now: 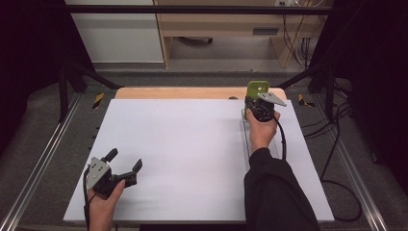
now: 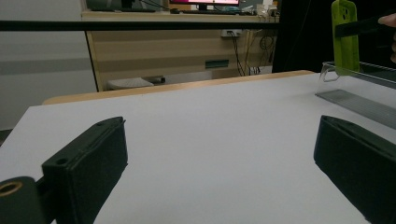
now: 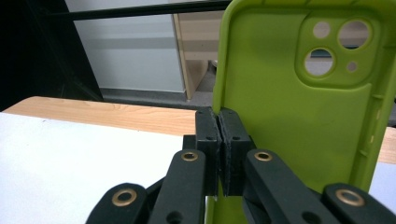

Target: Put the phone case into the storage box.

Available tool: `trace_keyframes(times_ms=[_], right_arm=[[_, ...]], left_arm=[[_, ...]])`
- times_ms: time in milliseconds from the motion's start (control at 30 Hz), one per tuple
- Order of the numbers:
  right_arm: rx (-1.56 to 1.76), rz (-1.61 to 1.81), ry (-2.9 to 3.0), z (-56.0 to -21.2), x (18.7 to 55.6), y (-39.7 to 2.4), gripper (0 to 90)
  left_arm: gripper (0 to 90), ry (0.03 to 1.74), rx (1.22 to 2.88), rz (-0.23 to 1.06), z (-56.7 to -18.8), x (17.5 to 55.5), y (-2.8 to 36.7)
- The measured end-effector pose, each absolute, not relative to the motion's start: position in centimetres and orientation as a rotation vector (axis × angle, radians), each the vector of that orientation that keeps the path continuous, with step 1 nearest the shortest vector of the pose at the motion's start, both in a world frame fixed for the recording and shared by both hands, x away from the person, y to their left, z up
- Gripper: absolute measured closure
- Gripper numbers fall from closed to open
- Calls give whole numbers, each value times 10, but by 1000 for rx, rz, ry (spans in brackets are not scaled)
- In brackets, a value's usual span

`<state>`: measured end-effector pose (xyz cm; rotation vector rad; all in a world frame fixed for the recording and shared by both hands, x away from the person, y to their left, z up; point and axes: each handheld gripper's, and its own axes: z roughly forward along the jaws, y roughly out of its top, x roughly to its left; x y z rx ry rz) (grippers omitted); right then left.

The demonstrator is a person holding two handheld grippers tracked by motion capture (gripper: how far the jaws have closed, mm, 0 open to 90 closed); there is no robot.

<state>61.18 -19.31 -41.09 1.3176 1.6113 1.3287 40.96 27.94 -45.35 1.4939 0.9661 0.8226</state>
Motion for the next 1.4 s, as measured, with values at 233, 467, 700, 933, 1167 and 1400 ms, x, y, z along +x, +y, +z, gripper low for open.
trace_keyframes(times_ms=[233,467,700,933,1167,1400], right_arm=[[1323,1323,1615,-413,613,-193,883],[1334,1308,1617,-417,616,-194,883],[1340,1290,1627,-421,617,-193,883],[1349,1278,1636,-422,617,-194,882],[1370,1264,1651,-424,618,-196,883],[1404,1268,1647,-431,617,-197,882]], left_arm=[[23,969,1494,821,-454,410,279],[24,969,1493,821,-454,410,279],[24,970,1498,818,-454,410,279],[24,966,1505,818,-454,410,278],[25,960,1509,817,-454,410,276],[26,965,1502,815,-454,409,276]])
